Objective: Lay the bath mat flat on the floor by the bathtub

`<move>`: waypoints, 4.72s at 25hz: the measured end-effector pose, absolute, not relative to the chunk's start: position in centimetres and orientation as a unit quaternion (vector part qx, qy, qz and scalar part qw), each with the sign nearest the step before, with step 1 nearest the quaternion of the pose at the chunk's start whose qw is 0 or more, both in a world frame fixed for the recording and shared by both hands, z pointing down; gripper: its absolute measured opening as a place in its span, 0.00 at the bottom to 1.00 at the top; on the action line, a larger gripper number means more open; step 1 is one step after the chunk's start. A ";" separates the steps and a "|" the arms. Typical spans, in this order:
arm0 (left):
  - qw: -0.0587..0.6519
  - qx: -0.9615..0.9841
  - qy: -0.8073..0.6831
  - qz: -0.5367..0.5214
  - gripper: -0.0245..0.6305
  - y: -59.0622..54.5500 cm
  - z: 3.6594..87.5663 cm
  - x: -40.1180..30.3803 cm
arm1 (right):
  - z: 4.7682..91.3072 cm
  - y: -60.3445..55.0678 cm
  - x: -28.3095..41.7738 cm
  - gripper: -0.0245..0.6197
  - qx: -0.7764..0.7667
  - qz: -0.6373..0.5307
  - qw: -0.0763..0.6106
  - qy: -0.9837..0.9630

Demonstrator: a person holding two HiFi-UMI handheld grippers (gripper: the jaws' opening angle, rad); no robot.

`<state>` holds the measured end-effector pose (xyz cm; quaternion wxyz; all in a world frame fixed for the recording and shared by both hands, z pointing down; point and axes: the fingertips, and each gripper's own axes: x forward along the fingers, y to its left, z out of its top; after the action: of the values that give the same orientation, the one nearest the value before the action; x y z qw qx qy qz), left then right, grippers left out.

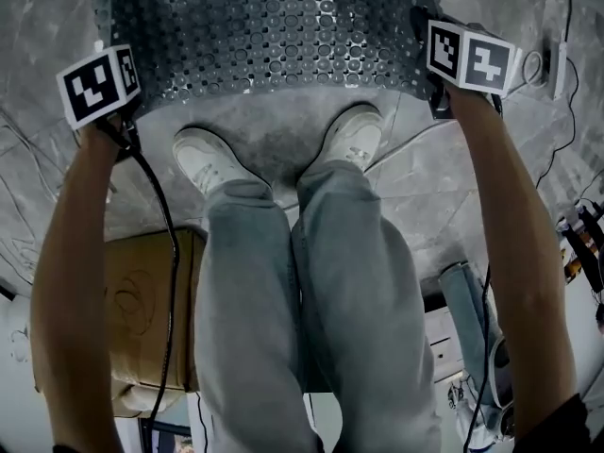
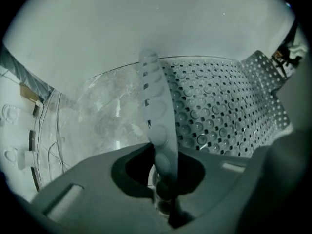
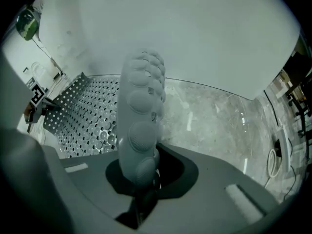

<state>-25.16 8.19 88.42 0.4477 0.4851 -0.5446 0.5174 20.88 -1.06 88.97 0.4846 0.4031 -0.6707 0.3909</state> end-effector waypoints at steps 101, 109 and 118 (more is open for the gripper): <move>0.643 0.481 -0.377 0.462 0.04 18.3 63.7 -12.3 | 64.2 16.9 10.1 0.05 0.223 0.514 0.539 -0.629; 0.648 0.490 -0.361 0.458 0.04 19.3 59.7 -8.9 | 59.3 16.5 6.5 0.05 0.229 0.535 0.489 -0.650; 0.609 0.557 -0.386 0.413 0.04 15.7 52.8 -6.4 | 52.5 12.8 5.5 0.05 0.299 0.530 0.395 -0.688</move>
<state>-6.43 15.67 52.77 0.6088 0.5570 -0.3859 0.4125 5.49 12.83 52.53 0.3954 0.2992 -0.6876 0.5305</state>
